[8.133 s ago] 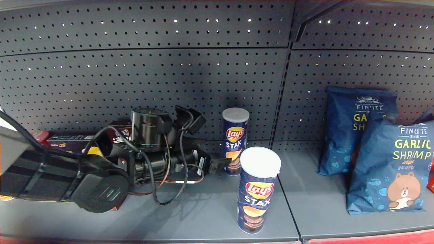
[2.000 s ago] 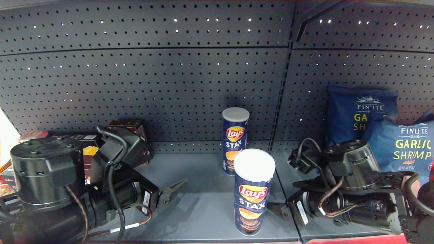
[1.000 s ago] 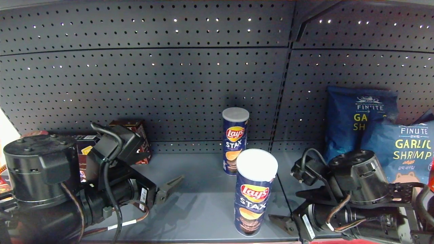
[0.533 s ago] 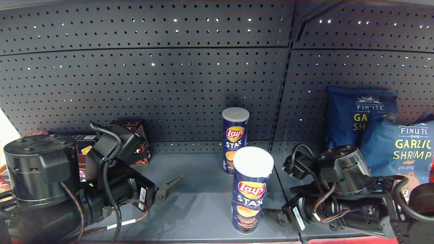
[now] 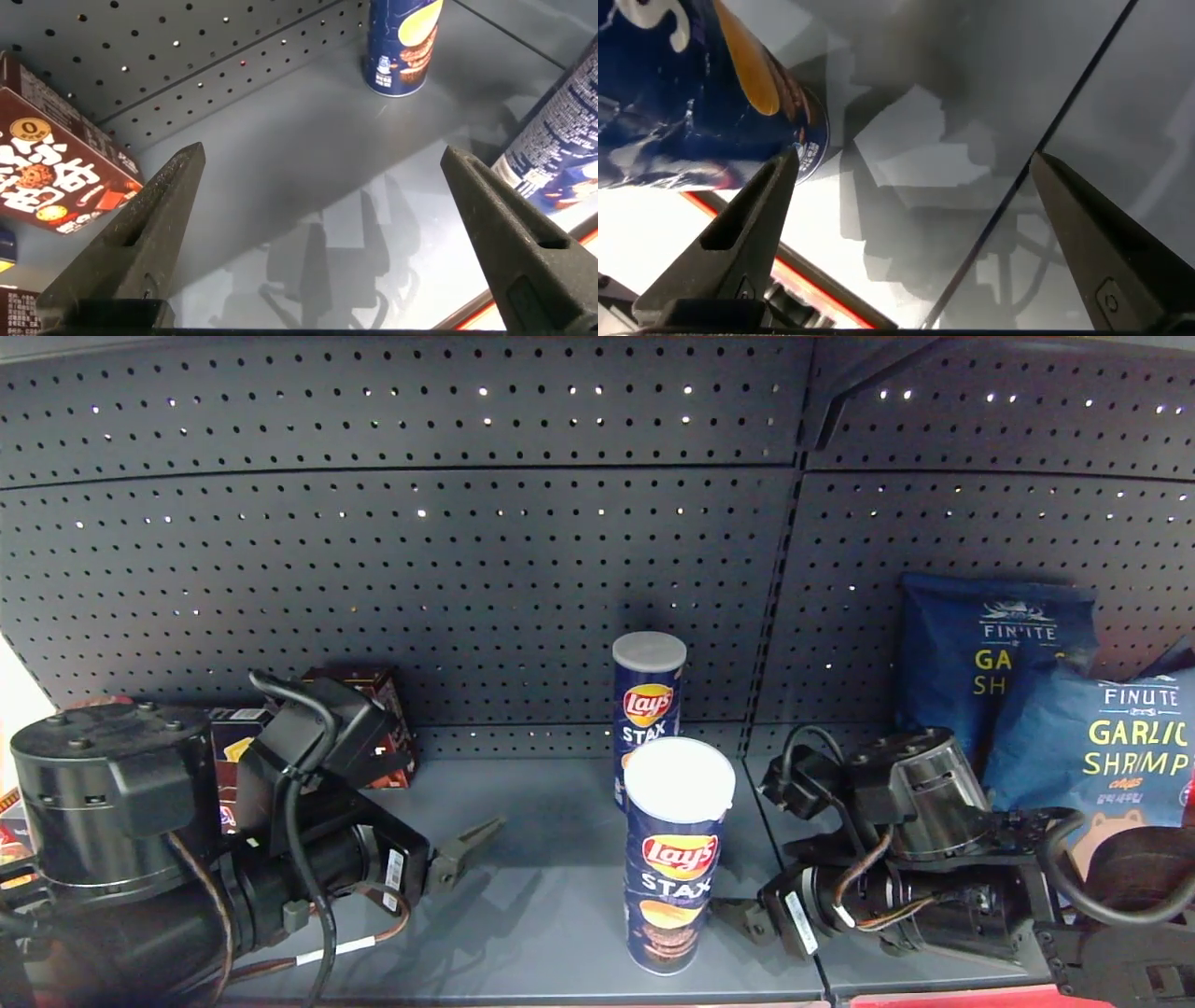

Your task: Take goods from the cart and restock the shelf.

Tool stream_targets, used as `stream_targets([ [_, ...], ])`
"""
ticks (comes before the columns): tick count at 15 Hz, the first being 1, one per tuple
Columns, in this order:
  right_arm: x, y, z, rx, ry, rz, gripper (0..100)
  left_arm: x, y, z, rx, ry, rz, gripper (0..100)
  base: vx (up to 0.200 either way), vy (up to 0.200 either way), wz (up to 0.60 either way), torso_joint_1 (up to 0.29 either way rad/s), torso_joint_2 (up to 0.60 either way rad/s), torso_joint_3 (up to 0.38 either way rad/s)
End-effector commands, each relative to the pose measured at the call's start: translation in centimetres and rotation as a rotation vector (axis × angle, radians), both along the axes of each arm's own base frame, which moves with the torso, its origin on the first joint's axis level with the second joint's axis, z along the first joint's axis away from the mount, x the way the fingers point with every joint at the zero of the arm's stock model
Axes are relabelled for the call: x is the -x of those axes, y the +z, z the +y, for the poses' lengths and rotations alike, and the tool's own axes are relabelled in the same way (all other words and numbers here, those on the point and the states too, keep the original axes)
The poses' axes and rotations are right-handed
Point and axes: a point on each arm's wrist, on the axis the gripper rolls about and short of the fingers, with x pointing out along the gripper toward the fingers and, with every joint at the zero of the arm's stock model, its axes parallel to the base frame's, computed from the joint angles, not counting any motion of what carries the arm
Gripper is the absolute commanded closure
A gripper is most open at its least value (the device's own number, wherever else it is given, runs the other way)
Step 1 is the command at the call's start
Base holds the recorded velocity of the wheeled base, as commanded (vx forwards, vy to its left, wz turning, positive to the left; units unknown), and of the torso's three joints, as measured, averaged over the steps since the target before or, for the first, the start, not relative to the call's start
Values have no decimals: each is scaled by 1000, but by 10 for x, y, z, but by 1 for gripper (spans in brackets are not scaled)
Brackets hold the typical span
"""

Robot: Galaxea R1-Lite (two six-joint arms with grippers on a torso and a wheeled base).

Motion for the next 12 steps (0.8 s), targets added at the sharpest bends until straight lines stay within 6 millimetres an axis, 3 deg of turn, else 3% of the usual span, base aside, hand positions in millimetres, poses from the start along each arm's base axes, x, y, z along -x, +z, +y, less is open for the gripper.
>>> stream_targets([
  [1,-3,-4,4,6,4,7,0,0,0,0,0,1,1,0,0,0,0,0,0,0],
  [12,-4,-2,8,-3,8,0,0,10,-3,6,-1,2,4,0,0,0,0,0,0,0],
])
